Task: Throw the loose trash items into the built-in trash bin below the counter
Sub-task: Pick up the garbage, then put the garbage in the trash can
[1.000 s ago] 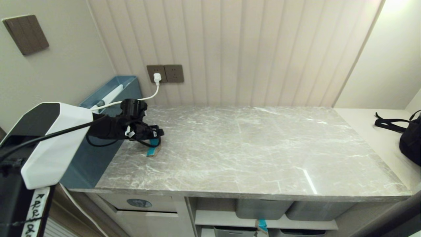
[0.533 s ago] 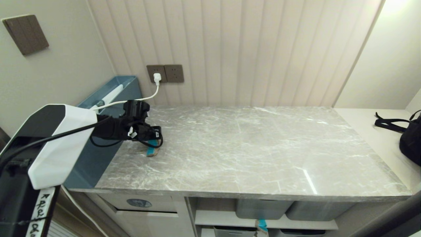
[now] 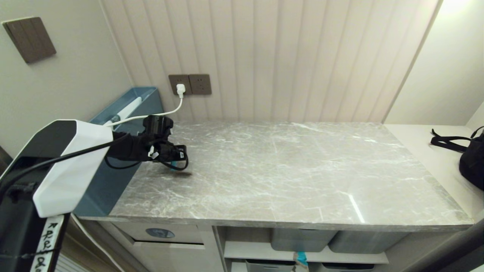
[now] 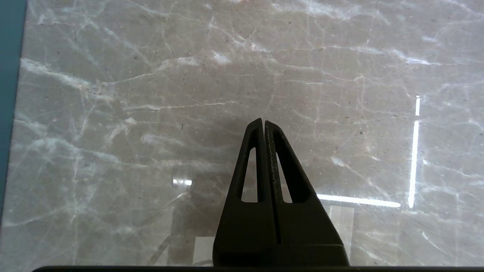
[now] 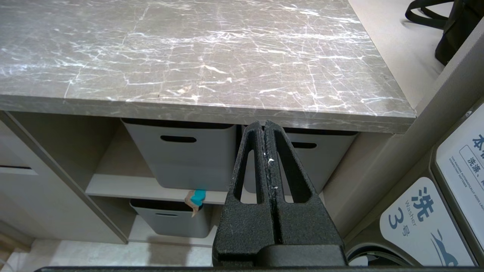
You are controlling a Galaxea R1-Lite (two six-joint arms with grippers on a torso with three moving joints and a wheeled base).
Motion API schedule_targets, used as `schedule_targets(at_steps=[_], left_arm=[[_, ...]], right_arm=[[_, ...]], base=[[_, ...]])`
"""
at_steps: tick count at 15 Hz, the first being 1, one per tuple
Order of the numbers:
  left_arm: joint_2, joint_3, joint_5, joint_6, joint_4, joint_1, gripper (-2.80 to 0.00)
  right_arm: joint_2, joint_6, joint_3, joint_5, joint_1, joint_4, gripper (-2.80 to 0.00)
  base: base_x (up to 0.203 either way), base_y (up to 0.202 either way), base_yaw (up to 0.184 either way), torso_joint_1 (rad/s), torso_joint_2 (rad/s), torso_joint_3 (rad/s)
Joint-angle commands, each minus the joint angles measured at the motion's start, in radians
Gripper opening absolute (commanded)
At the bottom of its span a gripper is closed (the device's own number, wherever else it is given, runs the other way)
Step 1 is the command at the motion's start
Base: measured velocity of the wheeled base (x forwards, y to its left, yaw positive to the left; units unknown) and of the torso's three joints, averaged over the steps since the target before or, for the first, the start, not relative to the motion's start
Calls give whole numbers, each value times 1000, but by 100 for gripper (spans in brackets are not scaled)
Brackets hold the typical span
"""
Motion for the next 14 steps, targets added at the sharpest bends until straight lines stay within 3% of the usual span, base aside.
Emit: schedule_targets(at_steps=[1, 8, 10, 14], left_arm=[[-28, 5, 0, -1, 2, -3, -280], [-314, 214, -33, -21, 29, -10, -280], [-413, 270, -120, -70, 69, -11, -280], [-625, 334, -352, -260, 287, -9, -280]], right_arm=[[1, -1, 2, 0, 0, 1, -280], [0, -1, 2, 0, 0, 0, -280], [1, -1, 2, 0, 0, 0, -280], [0, -1, 2, 0, 0, 0, -280]], base=[[0, 0, 0, 0, 0, 0], [0, 0, 0, 0, 0, 0], [0, 0, 0, 0, 0, 0], [0, 0, 0, 0, 0, 0]])
